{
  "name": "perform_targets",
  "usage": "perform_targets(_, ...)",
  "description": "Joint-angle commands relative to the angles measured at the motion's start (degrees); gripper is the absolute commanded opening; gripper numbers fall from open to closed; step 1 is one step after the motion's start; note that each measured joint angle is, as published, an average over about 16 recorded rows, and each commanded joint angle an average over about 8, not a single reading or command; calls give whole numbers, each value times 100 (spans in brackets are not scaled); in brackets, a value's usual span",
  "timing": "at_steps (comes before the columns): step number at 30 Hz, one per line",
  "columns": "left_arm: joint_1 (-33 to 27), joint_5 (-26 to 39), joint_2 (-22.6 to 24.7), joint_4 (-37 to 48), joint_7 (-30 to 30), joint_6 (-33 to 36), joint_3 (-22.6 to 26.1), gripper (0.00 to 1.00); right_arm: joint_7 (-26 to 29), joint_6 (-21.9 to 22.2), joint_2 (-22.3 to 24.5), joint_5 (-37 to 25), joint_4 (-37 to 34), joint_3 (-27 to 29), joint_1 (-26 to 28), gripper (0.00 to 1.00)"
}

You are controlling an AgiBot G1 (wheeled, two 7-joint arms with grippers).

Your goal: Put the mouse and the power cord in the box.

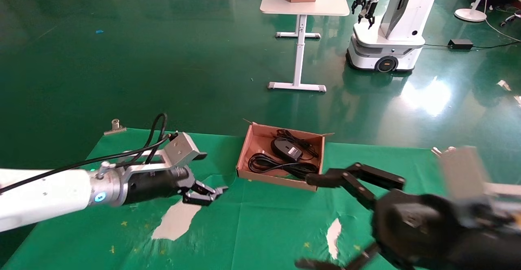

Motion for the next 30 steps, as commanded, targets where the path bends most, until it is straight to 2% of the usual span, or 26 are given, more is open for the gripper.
perform_targets(1, 131, -223, -105, -120, 46, 227, -212, 100, 31, -136, 158, 272, 141, 151, -142, 100)
perform_targets(30, 1999, -3398, -1604, -1824, 698, 3457, -3238, 100, 40, -206, 246, 427, 211, 218, -212, 100)
